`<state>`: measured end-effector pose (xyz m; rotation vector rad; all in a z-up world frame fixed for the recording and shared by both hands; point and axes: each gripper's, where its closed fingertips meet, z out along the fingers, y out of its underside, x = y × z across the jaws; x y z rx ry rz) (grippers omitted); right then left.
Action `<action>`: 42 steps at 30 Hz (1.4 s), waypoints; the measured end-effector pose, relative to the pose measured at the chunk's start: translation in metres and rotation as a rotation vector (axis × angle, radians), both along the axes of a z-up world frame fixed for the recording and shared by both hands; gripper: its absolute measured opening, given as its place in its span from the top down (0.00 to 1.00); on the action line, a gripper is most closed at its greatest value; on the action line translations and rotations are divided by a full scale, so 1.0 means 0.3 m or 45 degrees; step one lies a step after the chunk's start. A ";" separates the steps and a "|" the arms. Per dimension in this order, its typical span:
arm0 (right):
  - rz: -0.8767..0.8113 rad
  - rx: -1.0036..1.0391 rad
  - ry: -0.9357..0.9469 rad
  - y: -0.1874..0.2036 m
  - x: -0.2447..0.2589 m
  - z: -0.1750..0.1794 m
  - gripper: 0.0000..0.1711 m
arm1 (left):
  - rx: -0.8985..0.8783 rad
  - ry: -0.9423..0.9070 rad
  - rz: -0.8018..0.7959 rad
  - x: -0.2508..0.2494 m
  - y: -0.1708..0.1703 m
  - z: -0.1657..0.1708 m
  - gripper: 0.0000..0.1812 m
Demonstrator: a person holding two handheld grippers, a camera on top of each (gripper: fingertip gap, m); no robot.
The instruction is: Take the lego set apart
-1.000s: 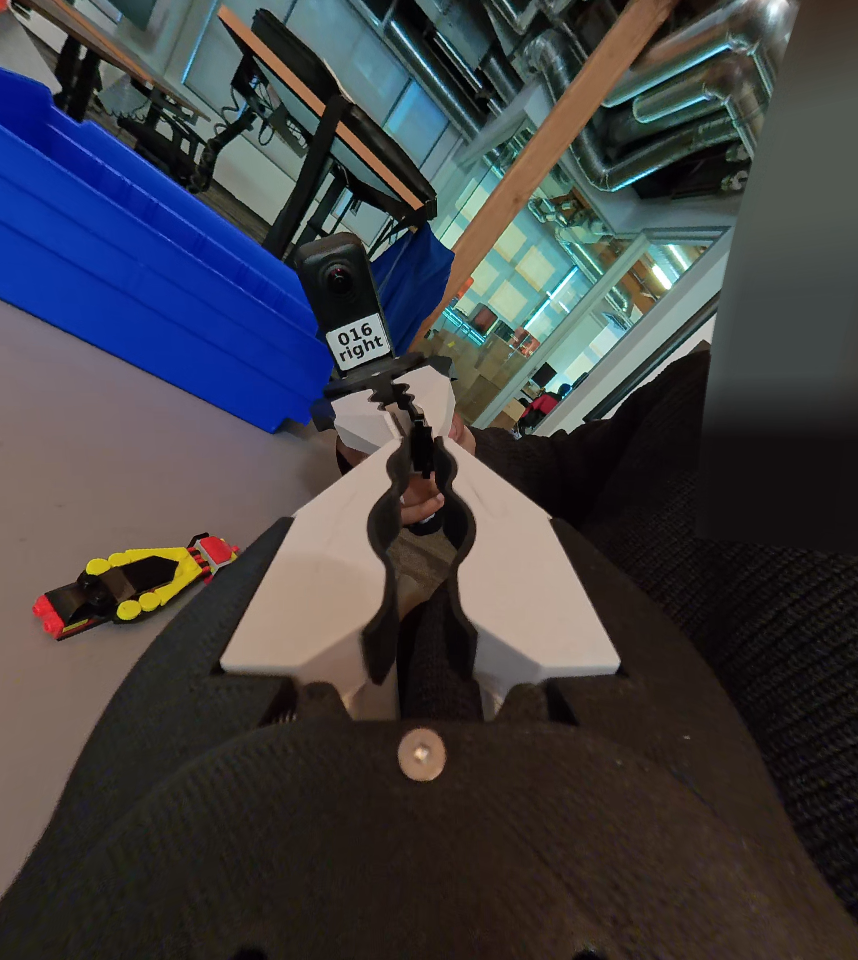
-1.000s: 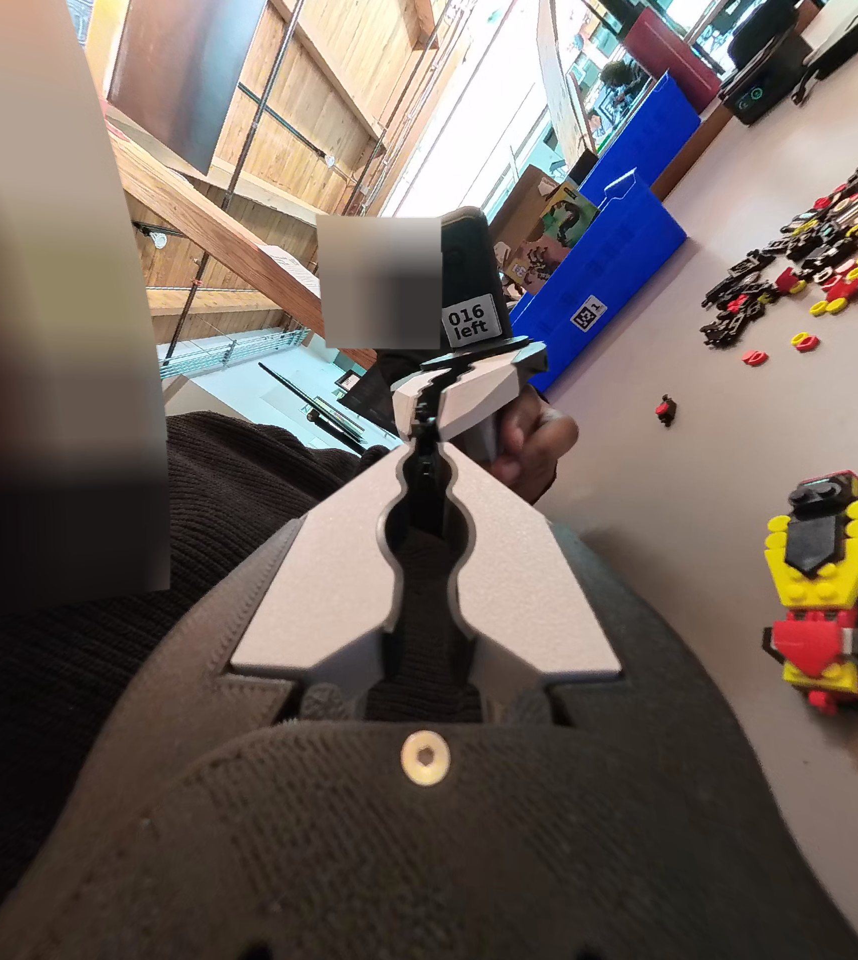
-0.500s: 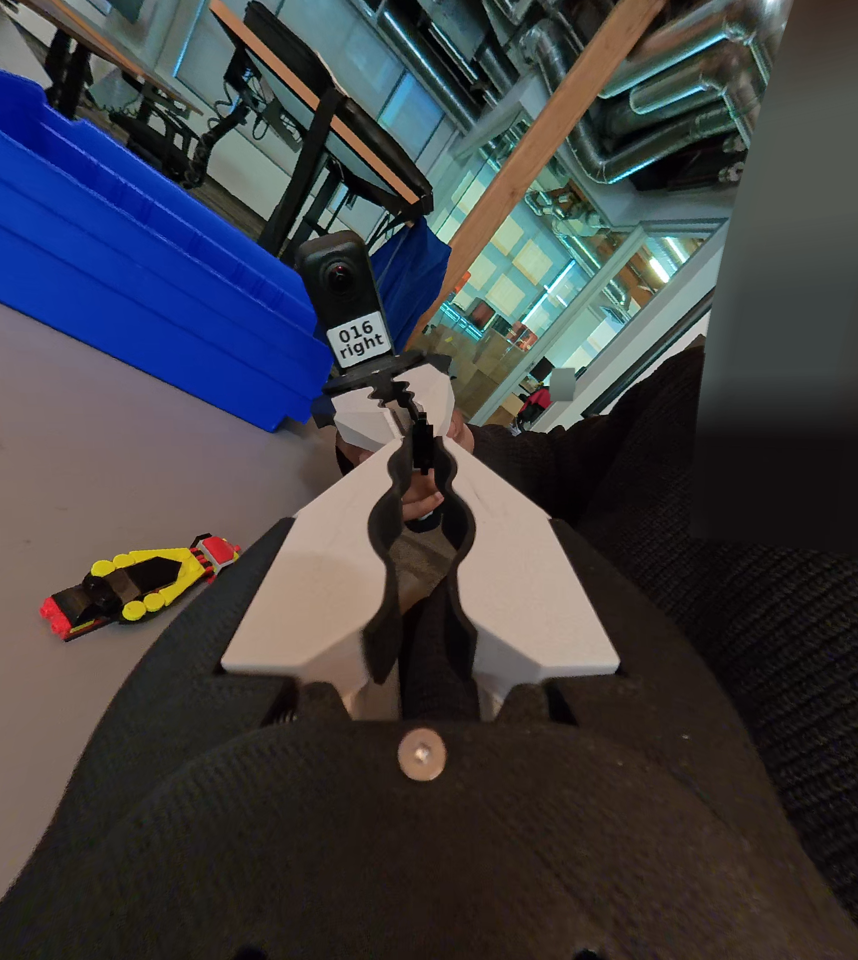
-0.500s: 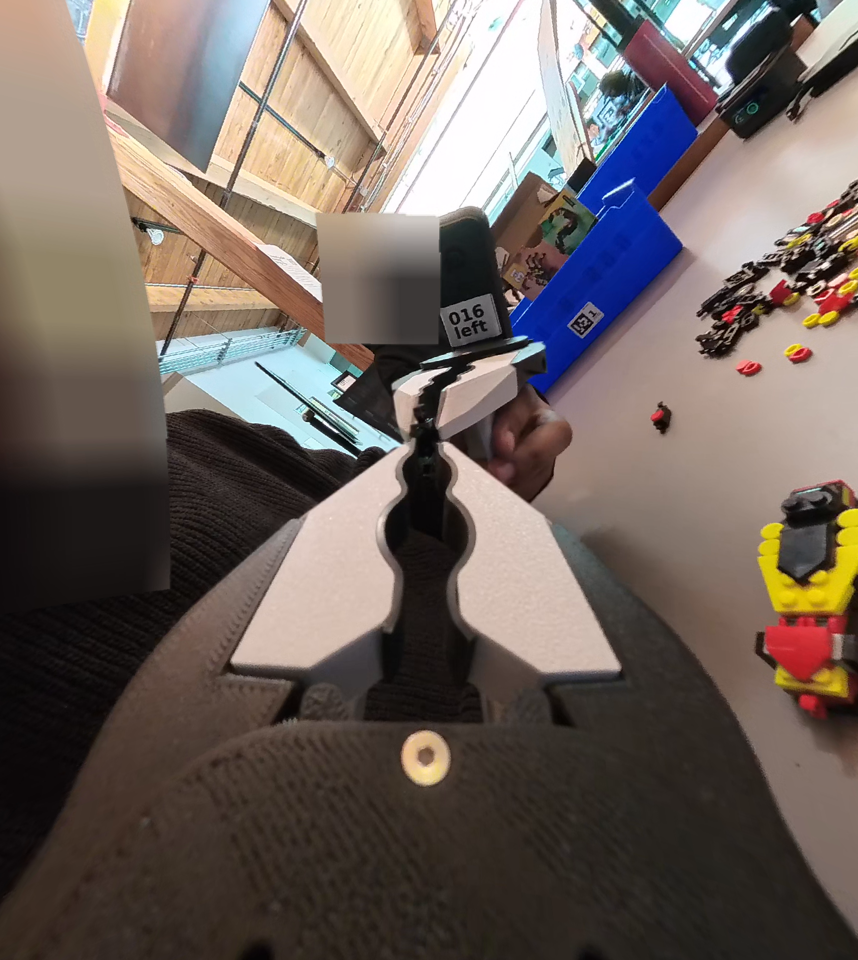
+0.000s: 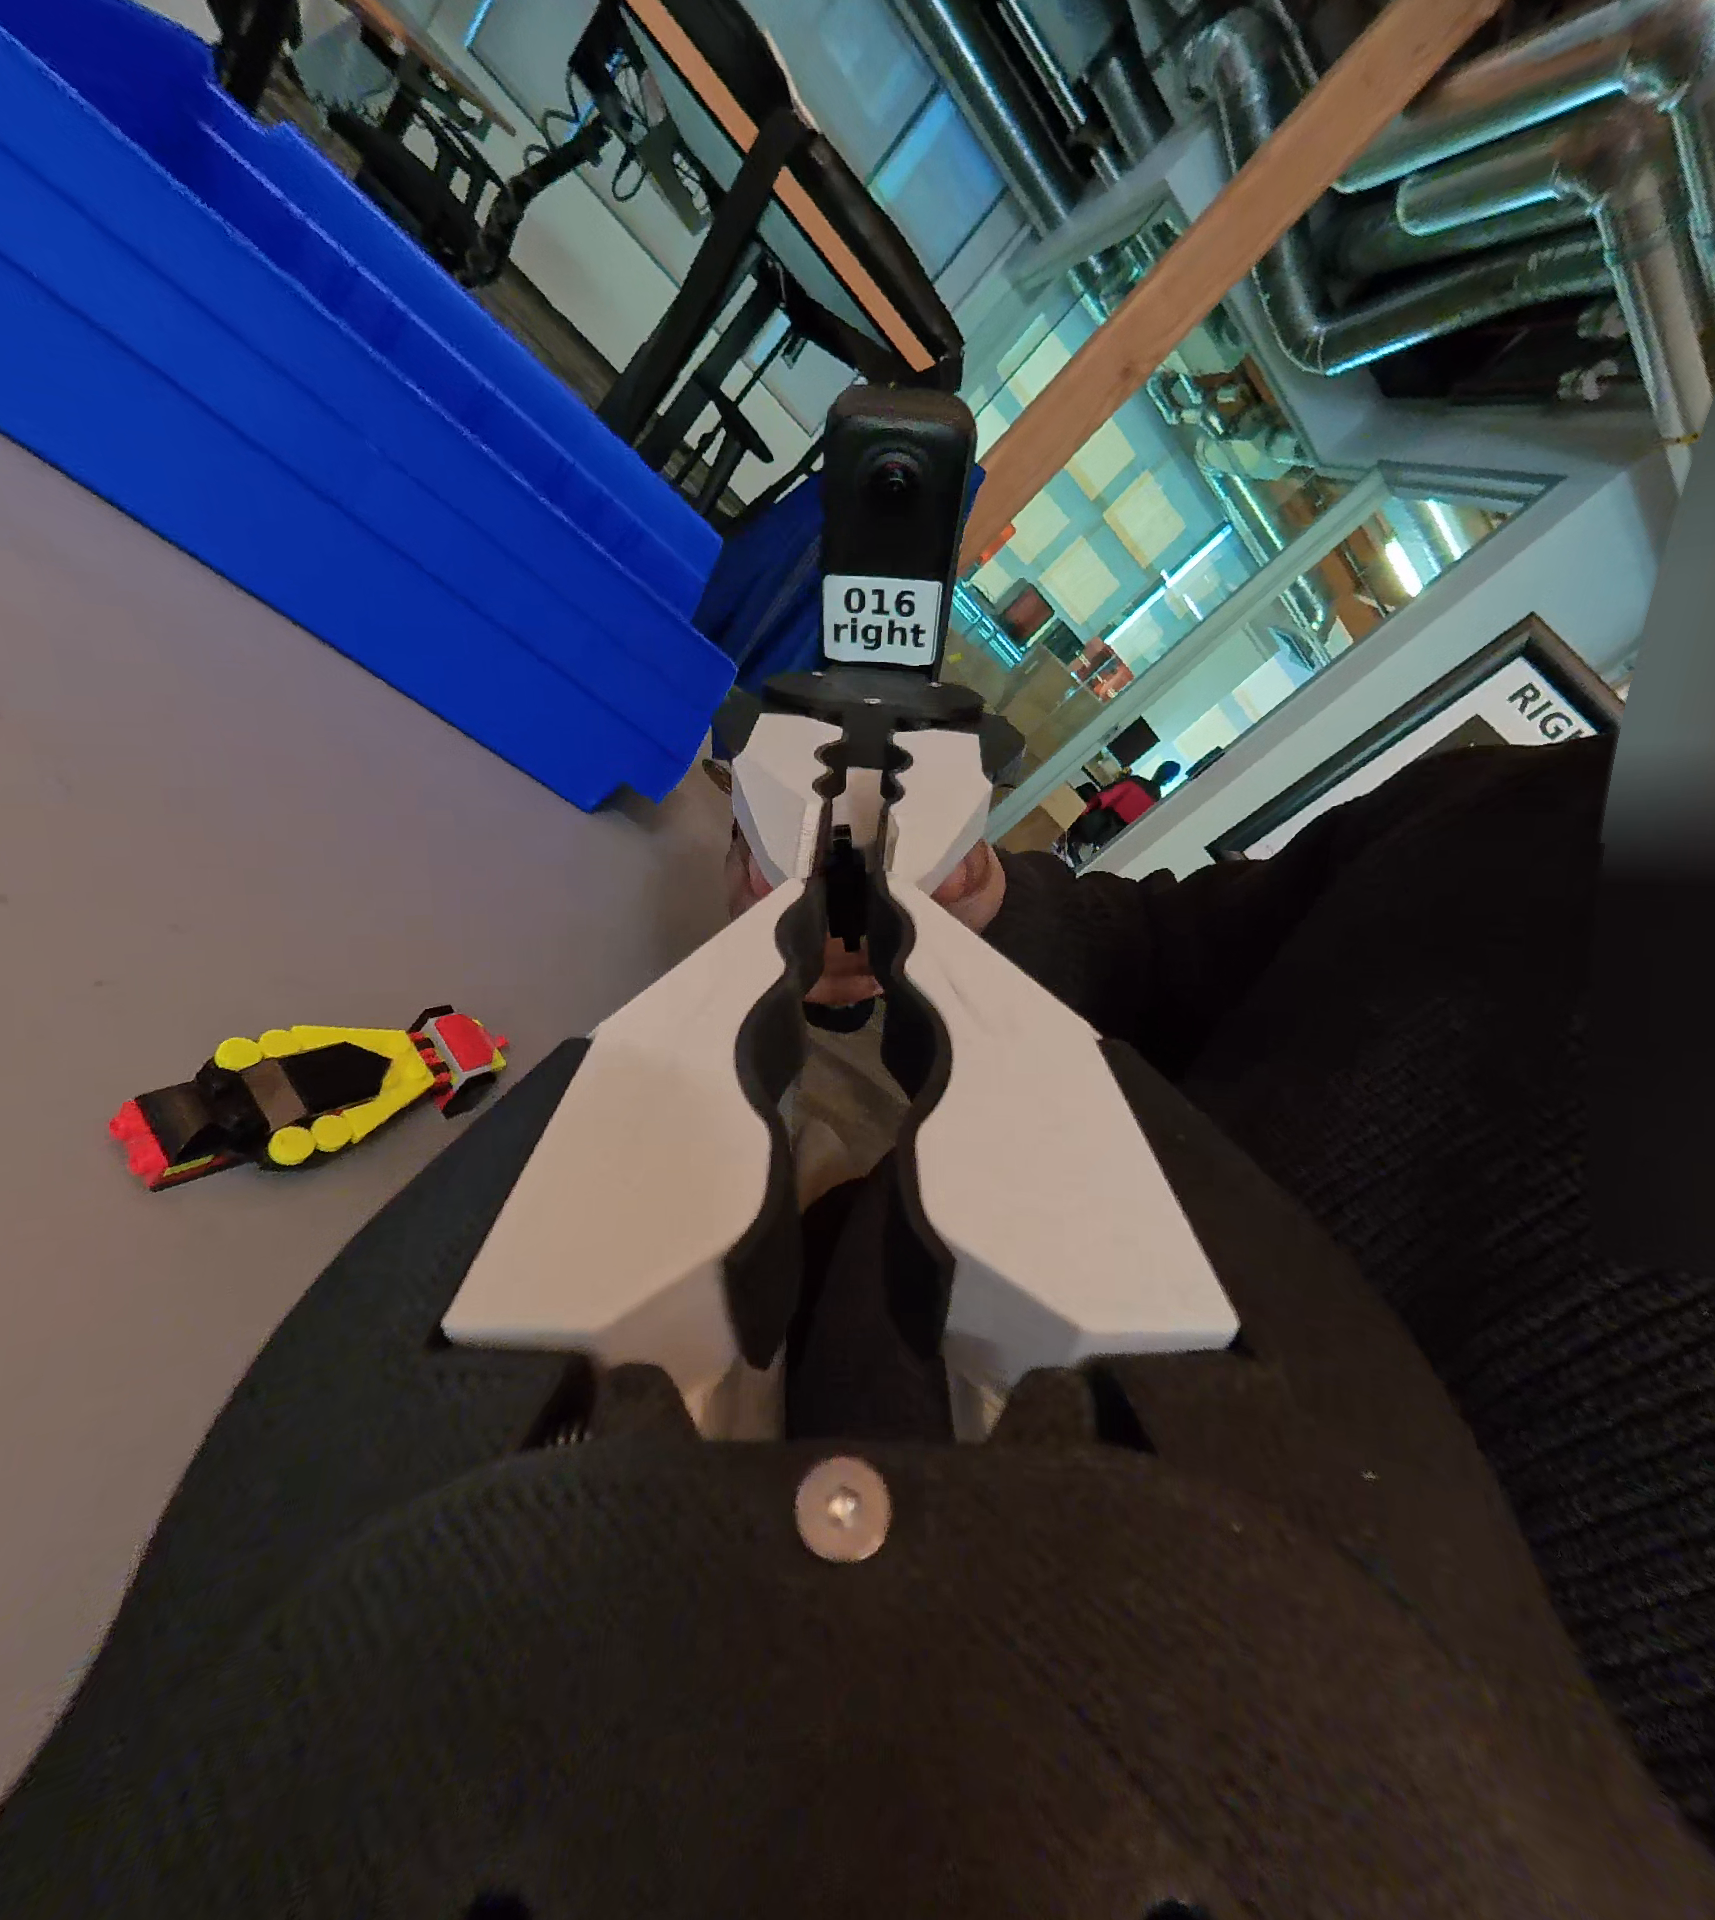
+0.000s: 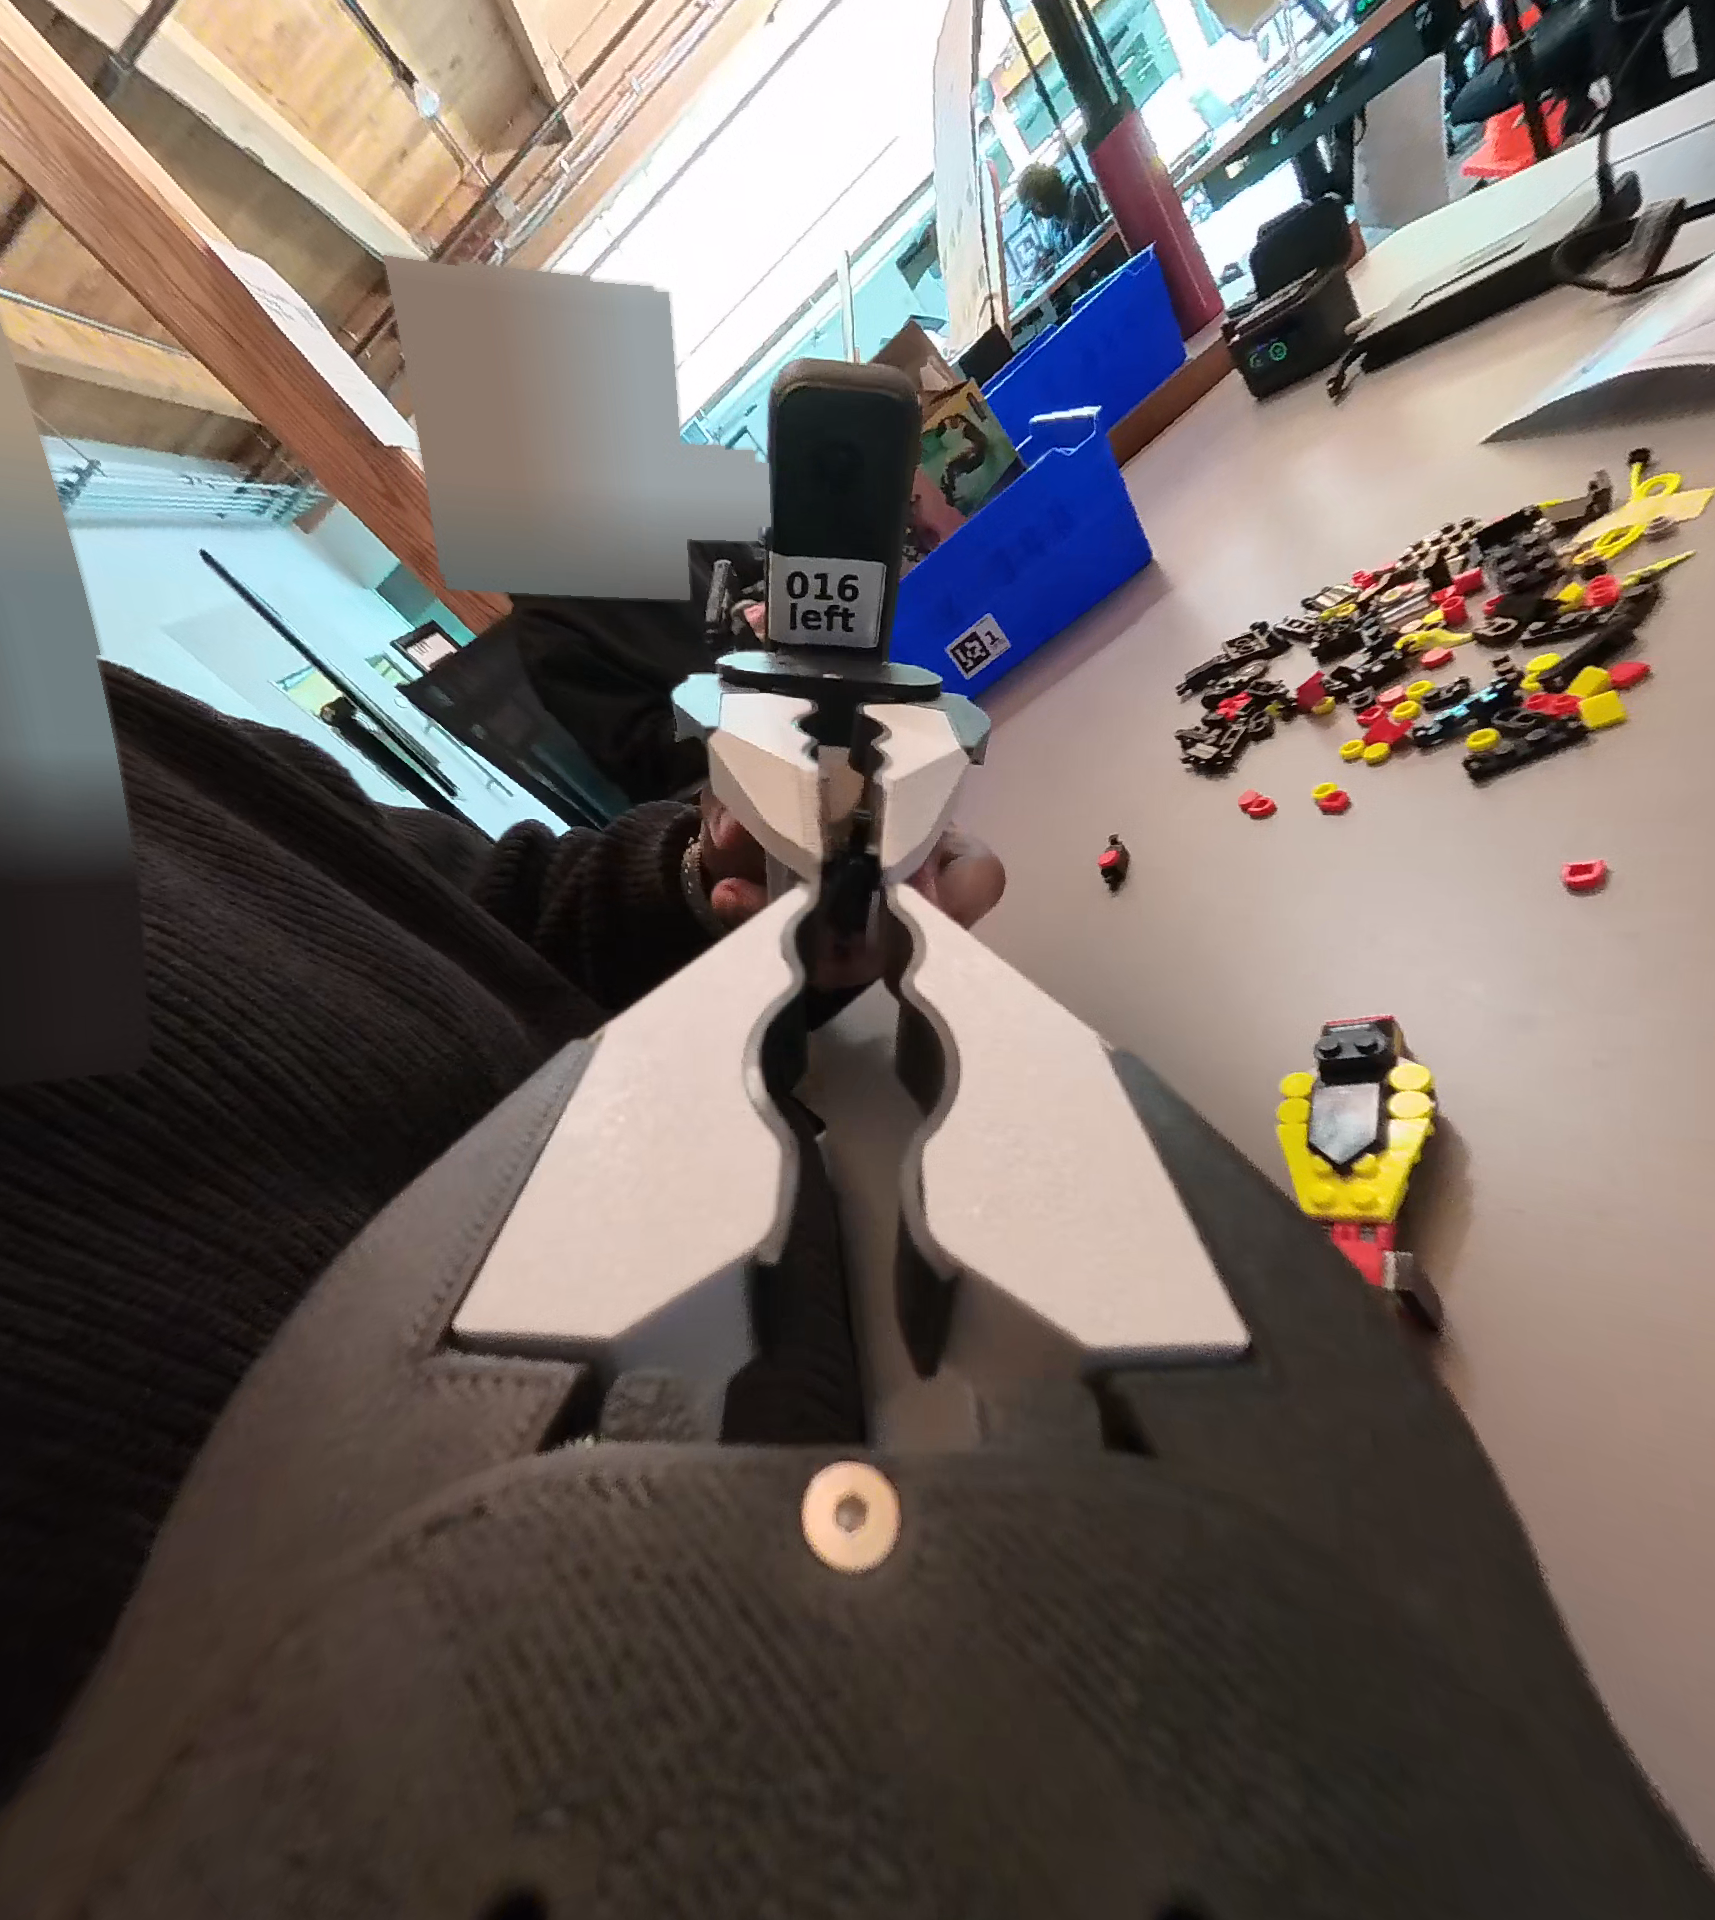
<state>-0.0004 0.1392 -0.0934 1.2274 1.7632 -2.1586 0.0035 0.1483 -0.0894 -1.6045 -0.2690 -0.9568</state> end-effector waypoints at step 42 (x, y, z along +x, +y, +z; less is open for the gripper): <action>-0.058 -0.113 -0.085 -0.001 -0.005 0.043 0.96 | 0.074 -0.084 0.067 0.001 0.001 0.031 0.96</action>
